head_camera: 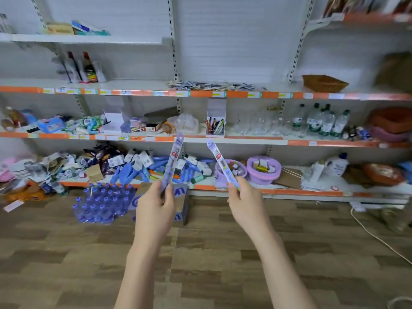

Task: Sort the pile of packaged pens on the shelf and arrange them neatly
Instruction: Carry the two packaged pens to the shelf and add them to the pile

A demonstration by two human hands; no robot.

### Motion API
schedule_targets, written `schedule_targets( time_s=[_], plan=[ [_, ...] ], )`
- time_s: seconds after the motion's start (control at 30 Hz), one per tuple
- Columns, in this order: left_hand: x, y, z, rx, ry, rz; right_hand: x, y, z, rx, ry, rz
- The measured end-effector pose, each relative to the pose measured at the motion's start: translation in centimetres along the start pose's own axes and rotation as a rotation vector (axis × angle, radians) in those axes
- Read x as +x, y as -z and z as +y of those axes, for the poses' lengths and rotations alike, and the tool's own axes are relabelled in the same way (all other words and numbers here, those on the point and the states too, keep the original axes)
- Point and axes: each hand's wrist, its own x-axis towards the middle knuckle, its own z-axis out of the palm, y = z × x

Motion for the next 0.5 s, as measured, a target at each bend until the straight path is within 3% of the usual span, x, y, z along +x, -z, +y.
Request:
schedule_targets(
  time_s=[0.5],
  plan=[
    [16.5, -18.9, 7.1, -0.052, -0.064, -0.056, 22.8, 5.5, 9.7, -0.031, 0.003, 0.078]
  ],
)
